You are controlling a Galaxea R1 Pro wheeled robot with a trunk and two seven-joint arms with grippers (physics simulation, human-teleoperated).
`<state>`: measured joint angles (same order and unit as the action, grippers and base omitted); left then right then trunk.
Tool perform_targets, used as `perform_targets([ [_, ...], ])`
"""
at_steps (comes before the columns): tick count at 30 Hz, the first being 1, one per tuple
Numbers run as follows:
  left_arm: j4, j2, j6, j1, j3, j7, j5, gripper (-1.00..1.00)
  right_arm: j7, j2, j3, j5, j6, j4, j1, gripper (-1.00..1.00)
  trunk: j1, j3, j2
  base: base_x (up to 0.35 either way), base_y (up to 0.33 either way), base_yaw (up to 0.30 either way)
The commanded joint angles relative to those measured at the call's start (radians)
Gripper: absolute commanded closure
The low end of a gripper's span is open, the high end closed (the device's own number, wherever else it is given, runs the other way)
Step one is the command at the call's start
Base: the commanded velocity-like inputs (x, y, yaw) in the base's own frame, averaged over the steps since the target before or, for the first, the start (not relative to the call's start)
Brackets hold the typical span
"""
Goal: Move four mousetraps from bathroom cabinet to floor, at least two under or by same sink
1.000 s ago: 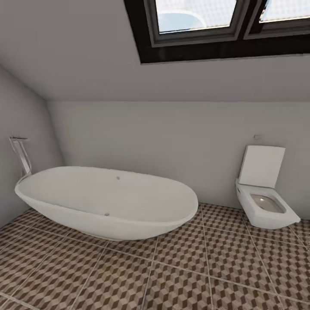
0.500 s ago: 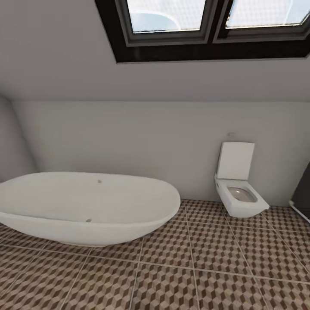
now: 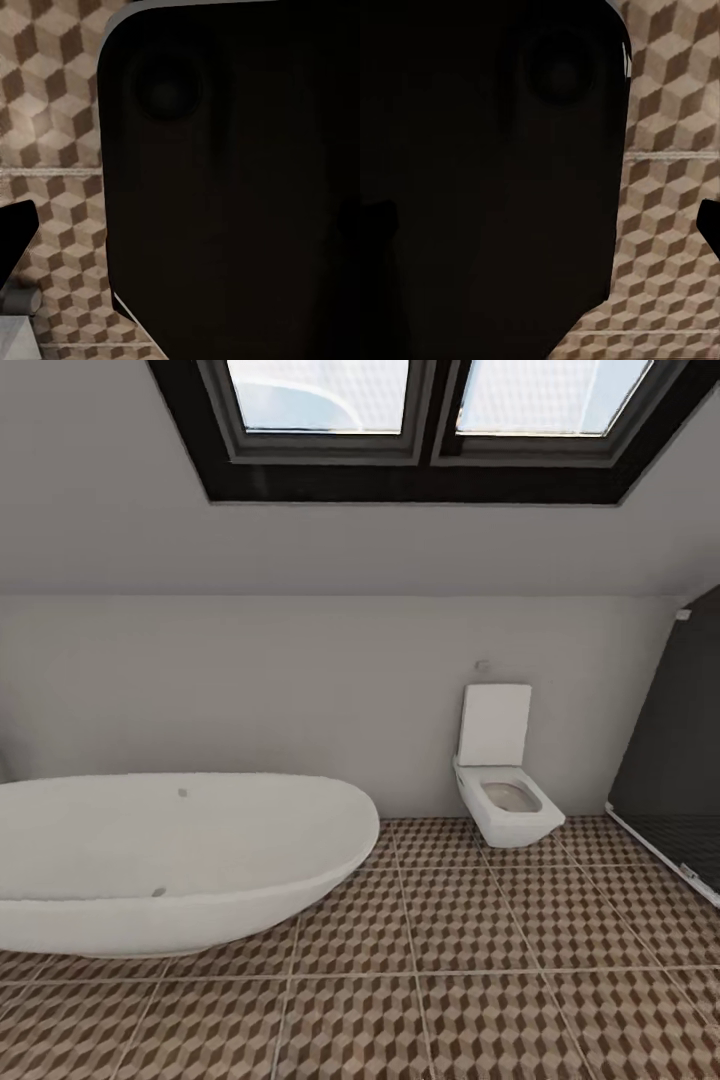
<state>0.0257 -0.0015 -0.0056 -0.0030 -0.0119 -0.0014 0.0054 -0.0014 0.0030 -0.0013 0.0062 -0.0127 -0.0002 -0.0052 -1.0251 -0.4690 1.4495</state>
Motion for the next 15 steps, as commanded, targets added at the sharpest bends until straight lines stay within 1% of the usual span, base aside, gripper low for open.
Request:
perform_targets([
  [1, 0.0, 0.0, -0.001, 0.0, -0.001, 0.0, 0.001, -1.0, 0.0, 0.0, 0.0, 0.0, -0.001, 0.0, -0.001, -1.0, 0.0, -0.001, 0.0, 0.0, 0.0, -0.286],
  [15, 0.0, 0.002, -0.001, 0.0, -0.002, 0.0, 0.003, -1.0, 0.0, 0.0, 0.002, 0.002, -0.001, 0.0, 0.0, -1.0, 0.0, -0.001, 0.0, 0.0, 0.0, -0.286],
])
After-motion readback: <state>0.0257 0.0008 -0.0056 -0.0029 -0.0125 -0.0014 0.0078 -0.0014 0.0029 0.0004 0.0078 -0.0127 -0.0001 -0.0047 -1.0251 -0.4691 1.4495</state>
